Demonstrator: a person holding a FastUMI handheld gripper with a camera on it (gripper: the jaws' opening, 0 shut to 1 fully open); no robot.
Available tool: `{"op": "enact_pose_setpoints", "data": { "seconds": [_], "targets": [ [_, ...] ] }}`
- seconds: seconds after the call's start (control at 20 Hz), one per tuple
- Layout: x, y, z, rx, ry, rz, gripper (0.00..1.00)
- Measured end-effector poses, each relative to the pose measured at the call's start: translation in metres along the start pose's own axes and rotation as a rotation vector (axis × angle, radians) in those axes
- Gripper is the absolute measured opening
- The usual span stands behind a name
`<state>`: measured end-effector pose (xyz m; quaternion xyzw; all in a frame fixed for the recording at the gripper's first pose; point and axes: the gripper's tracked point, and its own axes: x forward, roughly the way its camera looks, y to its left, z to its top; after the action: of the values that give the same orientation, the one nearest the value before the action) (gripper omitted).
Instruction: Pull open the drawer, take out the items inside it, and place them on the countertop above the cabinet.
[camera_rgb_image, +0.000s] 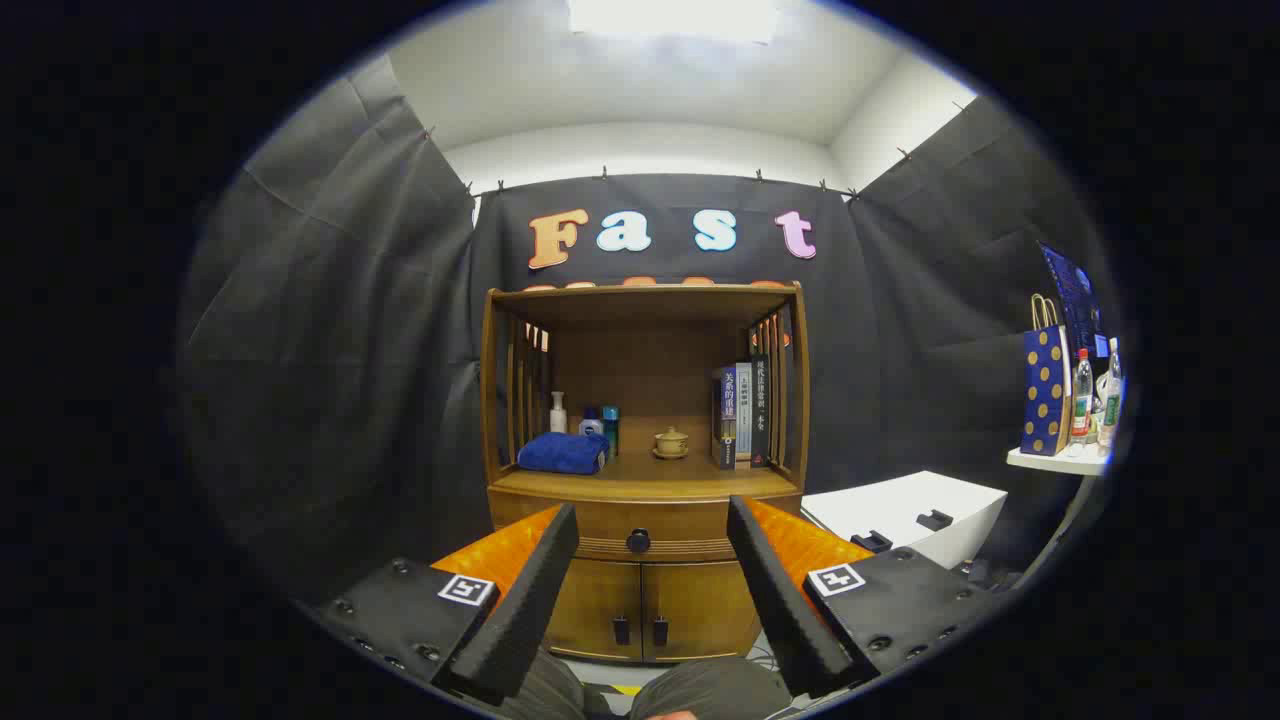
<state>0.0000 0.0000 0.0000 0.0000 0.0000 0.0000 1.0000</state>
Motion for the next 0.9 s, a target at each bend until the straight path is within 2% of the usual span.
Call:
{"op": "enact_pose_setpoints", "data": {
  "seconds": [0.9],
  "targets": [
    [0.016,-0.021,0.007,0.031,-0.03,-0.031,0.98]
  ]
}}
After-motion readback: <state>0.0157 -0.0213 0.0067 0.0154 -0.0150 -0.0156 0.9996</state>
